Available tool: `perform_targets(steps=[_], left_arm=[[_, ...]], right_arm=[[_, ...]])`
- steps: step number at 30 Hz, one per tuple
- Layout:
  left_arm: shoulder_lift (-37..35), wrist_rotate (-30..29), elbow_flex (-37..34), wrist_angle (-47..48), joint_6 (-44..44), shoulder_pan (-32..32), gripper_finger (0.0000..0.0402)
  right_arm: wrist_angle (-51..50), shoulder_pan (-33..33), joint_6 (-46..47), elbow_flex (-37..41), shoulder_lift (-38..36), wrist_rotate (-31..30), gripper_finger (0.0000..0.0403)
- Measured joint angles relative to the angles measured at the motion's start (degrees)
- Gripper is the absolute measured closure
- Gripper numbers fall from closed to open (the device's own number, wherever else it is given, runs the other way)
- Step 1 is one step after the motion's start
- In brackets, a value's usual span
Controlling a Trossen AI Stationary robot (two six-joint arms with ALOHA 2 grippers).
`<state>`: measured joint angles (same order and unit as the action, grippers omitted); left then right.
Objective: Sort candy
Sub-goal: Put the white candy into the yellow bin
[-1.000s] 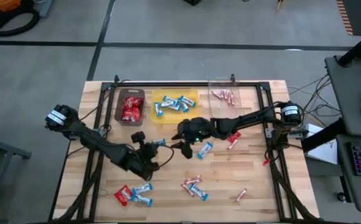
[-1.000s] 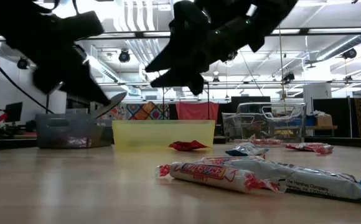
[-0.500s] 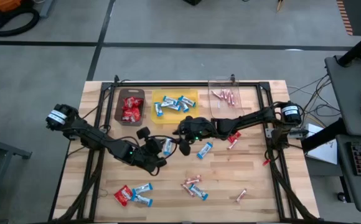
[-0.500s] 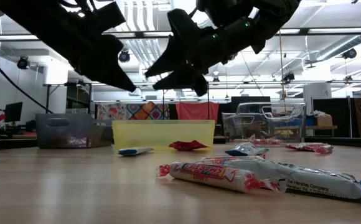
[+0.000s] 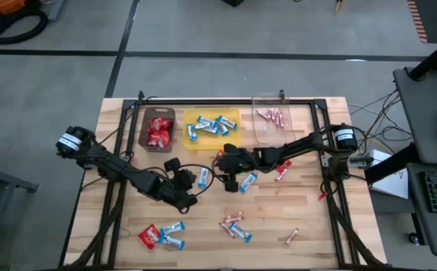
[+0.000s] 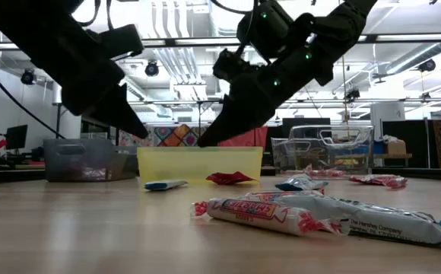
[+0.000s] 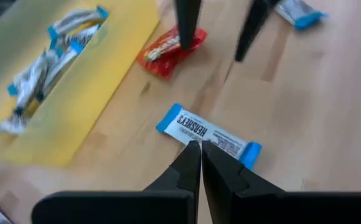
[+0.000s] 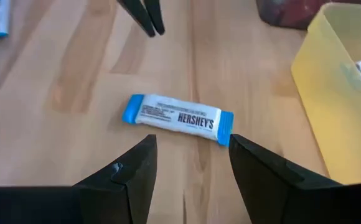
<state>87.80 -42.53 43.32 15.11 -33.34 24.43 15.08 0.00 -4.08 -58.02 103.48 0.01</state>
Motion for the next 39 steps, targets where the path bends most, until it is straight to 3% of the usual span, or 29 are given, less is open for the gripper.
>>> perform_targets(steps=[6,18,23,28,39], left_arm=[[3.0,-0.7,-0.4,-3.0,-8.9,-0.7,0.0381],[18.3,-4.8,-0.1,-17.4,-13.9,-0.6,0.0205],[20.8,-6.5,0.2,-18.2,-18.6,-0.7,0.0173],[21.3,-6.3,0.2,-18.5,-18.2,-0.7,0.0206],[20.8,-7.4,0.1,-18.5,-14.3,-1.0,0.0385]], right_arm=[[-3.6,0.0,1.9,-0.2,-0.6,-0.5,0.0211],[-10.0,-1.6,3.0,0.4,-7.7,-0.6,0.0211],[-10.1,-3.4,4.1,0.5,-8.3,-0.6,0.0211],[-10.2,-4.4,4.2,0.5,-8.3,-1.5,0.0211],[-10.2,-5.0,5.0,0.5,-8.3,-1.7,0.0211]])
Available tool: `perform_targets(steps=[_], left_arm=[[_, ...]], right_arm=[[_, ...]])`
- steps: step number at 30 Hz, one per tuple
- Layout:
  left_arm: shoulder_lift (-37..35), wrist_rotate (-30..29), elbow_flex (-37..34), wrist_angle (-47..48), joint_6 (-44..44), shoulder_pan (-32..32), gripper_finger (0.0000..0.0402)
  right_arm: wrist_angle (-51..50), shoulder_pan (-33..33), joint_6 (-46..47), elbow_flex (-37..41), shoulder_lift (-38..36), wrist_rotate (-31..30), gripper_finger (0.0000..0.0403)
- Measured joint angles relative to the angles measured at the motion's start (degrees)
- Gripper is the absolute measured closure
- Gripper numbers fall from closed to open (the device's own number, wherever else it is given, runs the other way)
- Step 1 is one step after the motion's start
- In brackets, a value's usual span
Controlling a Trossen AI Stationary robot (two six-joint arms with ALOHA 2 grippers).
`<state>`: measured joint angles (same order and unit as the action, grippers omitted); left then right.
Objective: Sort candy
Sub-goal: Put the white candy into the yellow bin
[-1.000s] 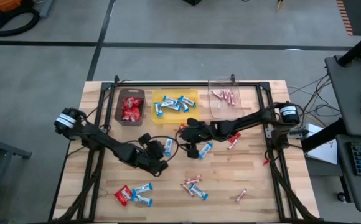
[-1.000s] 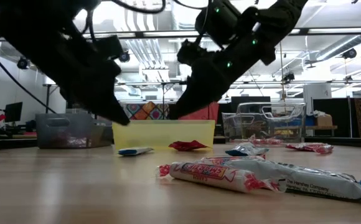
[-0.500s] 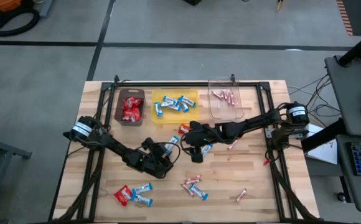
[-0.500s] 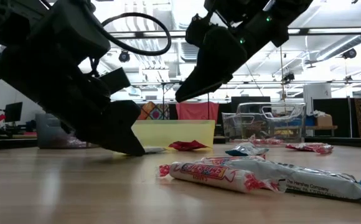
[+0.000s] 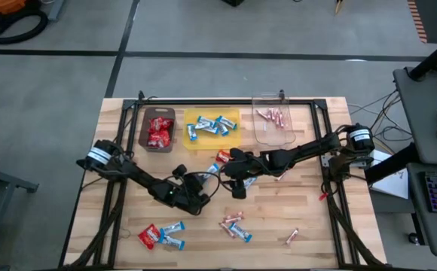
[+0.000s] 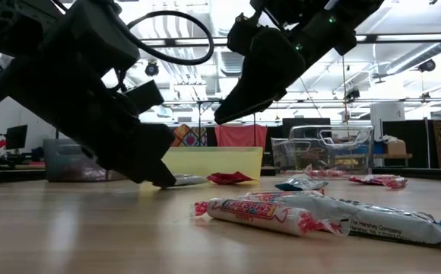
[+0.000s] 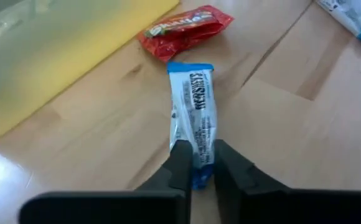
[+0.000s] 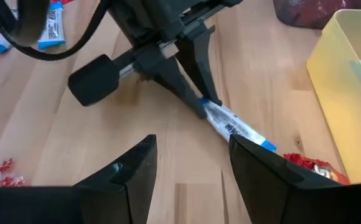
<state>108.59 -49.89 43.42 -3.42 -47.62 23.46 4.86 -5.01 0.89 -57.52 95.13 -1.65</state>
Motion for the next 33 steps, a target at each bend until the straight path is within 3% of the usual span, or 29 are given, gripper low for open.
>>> perform_targets(steps=[14,21,26,33], left_arm=[[-14.1,5.9,-0.3,9.8,13.3,-1.0,0.0401],[-23.3,6.8,-0.2,10.9,28.6,-6.5,0.0402],[-28.9,16.9,-0.2,11.2,42.6,-15.9,0.0401],[-31.8,39.6,0.7,13.5,60.4,-35.4,0.0401]], right_arm=[[-9.1,0.0,0.2,0.0,-6.5,0.0,0.0211],[-16.8,0.0,0.7,0.0,-13.2,0.1,0.0211],[-23.6,0.0,2.4,0.0,-17.2,0.1,0.0211],[-28.9,0.0,4.8,0.0,-19.9,0.1,0.0211]])
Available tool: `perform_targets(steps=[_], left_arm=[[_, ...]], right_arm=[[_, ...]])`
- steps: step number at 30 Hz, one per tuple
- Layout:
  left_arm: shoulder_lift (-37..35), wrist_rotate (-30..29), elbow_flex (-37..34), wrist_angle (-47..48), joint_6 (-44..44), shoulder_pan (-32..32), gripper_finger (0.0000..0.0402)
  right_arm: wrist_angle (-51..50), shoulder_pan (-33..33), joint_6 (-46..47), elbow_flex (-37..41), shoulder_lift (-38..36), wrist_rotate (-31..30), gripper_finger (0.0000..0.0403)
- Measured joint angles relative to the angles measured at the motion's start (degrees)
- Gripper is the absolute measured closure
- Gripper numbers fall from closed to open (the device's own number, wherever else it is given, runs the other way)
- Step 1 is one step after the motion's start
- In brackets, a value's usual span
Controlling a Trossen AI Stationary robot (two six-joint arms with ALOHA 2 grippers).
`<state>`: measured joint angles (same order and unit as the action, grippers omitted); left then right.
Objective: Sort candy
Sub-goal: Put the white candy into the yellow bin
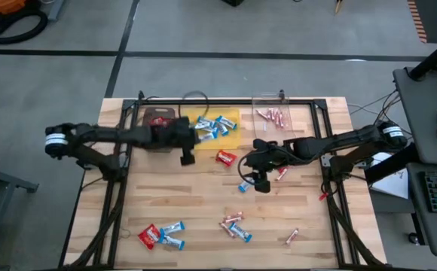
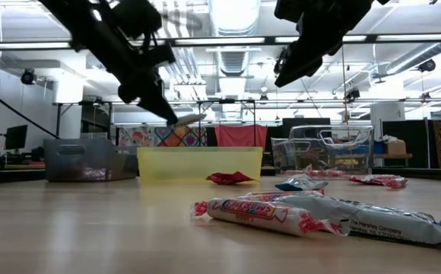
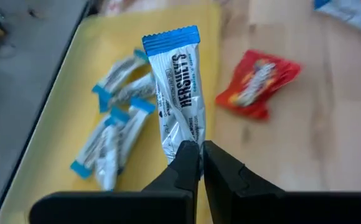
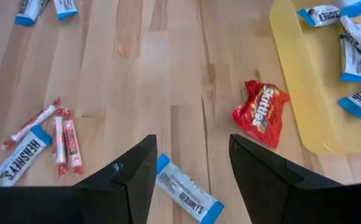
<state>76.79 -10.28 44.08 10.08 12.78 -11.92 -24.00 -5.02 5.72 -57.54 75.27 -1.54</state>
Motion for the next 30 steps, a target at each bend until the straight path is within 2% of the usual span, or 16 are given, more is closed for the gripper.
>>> perform_targets(steps=[5,9,18,27,30], left_arm=[[2.3,12.4,3.8,7.8,4.1,-12.2,0.0401],[5.7,17.6,6.2,10.5,7.3,-17.1,0.0401],[11.2,18.7,8.5,12.9,9.5,-17.8,0.0396],[11.7,18.3,10.0,13.1,9.0,-17.8,0.0334],[11.6,18.3,11.2,13.3,6.5,-17.8,0.0310]], right_arm=[[-0.3,0.0,0.3,0.1,-0.2,0.0,0.0211],[-2.3,0.0,1.0,0.1,-0.2,0.0,0.0211],[-10.8,0.0,7.8,0.1,-0.3,0.0,0.0211],[-18.7,-0.1,11.2,0.1,-0.5,0.5,0.0211],[-22.1,-0.1,11.1,0.1,-0.6,0.5,0.0211]])
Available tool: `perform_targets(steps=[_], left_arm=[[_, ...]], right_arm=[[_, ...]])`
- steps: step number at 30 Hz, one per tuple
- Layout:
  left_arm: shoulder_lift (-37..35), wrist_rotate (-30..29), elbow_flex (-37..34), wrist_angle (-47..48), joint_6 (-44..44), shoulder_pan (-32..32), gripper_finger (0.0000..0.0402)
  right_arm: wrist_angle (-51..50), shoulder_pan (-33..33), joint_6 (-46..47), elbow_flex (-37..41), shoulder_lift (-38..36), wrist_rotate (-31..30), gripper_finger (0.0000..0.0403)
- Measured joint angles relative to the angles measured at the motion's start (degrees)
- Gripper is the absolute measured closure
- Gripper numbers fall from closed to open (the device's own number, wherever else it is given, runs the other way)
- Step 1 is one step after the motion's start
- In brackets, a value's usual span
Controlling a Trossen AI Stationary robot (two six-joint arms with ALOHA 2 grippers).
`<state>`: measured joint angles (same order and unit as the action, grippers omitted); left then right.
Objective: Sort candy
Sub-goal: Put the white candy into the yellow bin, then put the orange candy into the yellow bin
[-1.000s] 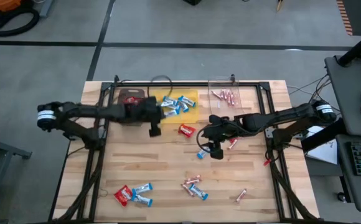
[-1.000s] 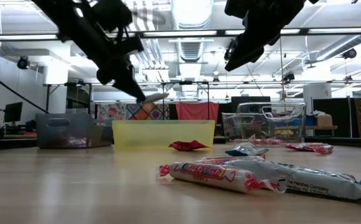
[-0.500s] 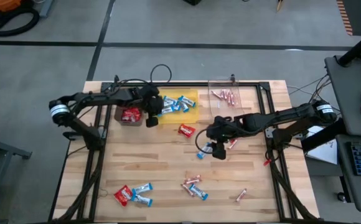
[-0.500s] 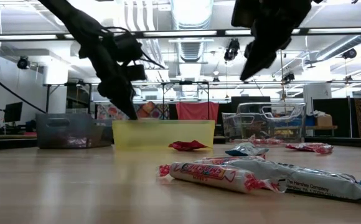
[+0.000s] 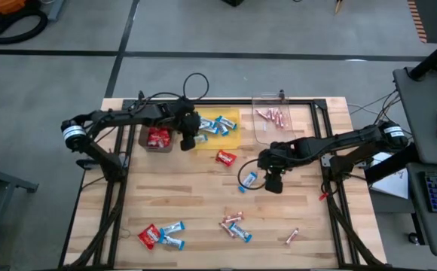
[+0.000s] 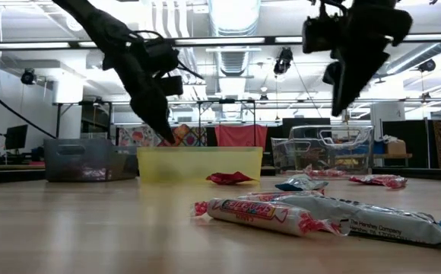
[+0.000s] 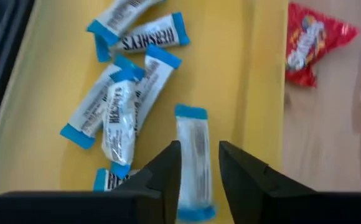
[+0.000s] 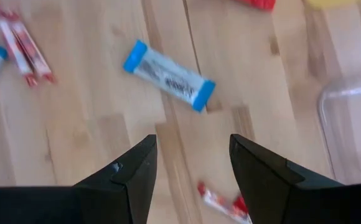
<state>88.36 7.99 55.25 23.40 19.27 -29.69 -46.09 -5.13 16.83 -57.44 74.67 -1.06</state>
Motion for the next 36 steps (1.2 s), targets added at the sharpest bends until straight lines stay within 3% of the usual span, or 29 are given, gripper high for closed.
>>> perform_targets(steps=[10,17,23,29,36], left_arm=[[-2.0,0.1,3.0,2.4,-9.2,4.4,0.0279],[-3.6,0.1,2.8,-0.7,-15.7,14.7,0.0278],[-4.4,-0.4,2.8,-6.9,-16.1,25.2,0.0278],[-7.6,-12.4,2.7,-8.7,-20.3,33.5,0.0278],[-12.8,-20.3,1.9,-8.7,-23.5,41.0,0.0278]], right_arm=[[-10.6,0.0,-3.4,0.1,0.0,0.0,0.0211],[-12.5,0.0,-14.1,4.3,0.2,0.0,0.0211],[-10.2,0.0,-15.4,9.5,0.2,0.0,0.0211],[-5.4,0.0,-14.0,12.9,0.2,-0.5,0.0211],[-0.5,0.0,-16.5,13.5,1.5,-0.5,0.0211]])
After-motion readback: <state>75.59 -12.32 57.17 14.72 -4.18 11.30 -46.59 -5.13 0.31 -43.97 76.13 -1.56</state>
